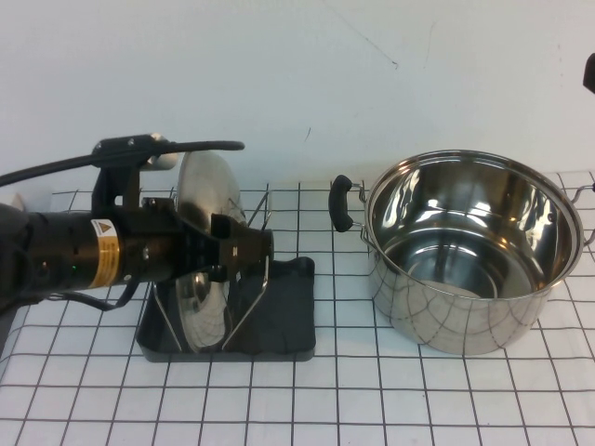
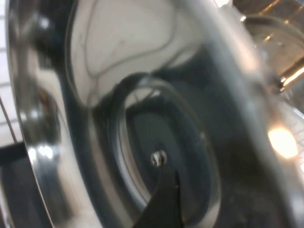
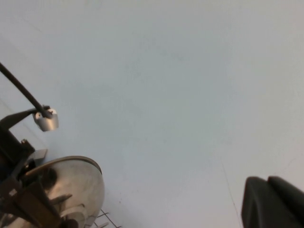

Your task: Put pot lid on rack

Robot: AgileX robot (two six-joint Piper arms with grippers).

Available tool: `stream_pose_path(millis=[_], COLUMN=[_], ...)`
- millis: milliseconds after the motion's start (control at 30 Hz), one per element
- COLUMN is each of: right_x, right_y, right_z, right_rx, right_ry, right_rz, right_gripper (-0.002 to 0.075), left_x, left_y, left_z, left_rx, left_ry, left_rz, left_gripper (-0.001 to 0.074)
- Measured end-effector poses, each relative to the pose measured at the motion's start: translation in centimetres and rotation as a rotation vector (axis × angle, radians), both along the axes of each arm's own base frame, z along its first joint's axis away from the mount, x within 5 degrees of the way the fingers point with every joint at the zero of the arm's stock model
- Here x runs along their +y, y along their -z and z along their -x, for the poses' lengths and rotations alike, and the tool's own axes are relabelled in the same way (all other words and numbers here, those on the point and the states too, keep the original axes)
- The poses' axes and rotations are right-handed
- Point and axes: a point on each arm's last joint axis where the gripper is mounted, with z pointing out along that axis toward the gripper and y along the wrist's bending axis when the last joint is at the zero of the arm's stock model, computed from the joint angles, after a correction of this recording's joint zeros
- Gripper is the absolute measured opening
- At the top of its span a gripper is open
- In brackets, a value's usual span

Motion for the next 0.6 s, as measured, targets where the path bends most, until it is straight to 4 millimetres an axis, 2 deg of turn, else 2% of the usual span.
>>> stream_pose_path(millis=[467, 533, 600], right_x=[0.0, 0.0, 0.0], right_y=[0.0, 0.0, 0.0], right_z=[0.0, 0.0, 0.0], right_rx=[0.004, 0.036, 0.08], right_ry=[-0.004, -0.006, -0.011], right_rz=[-0.004, -0.041, -0.091], right_gripper=[0.0, 0.0, 0.0], left_x=[1.4, 1.7, 2.1], left_y=[-4.1, -5.0, -6.1], left_z=[1.3, 1.7, 2.3], left_rx=[-0.234, -0.284, -0.348], left_ry=[-0.056, -0.071, -0.085], left_rz=[-0.054, -0.067, -0.08], left_gripper=[0.0632, 0.0617, 0.0556])
